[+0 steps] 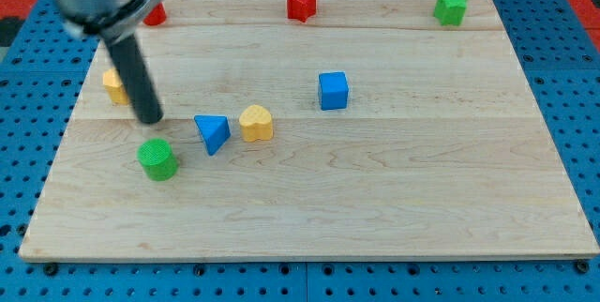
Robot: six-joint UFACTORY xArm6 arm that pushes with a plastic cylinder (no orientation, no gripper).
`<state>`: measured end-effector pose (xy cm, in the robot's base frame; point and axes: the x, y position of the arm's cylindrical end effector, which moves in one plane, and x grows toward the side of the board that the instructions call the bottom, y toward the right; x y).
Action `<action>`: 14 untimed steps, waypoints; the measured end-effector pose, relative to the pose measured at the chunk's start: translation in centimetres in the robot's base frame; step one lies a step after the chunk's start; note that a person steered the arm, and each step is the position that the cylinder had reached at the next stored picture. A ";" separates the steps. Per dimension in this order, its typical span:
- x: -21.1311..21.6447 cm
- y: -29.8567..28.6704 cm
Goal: Move the green circle to right below diagonally to the red star
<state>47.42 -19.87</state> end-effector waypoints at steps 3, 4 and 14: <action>8.8 16.6; 7.9 20.4; -2.1 24.2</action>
<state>45.31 4.29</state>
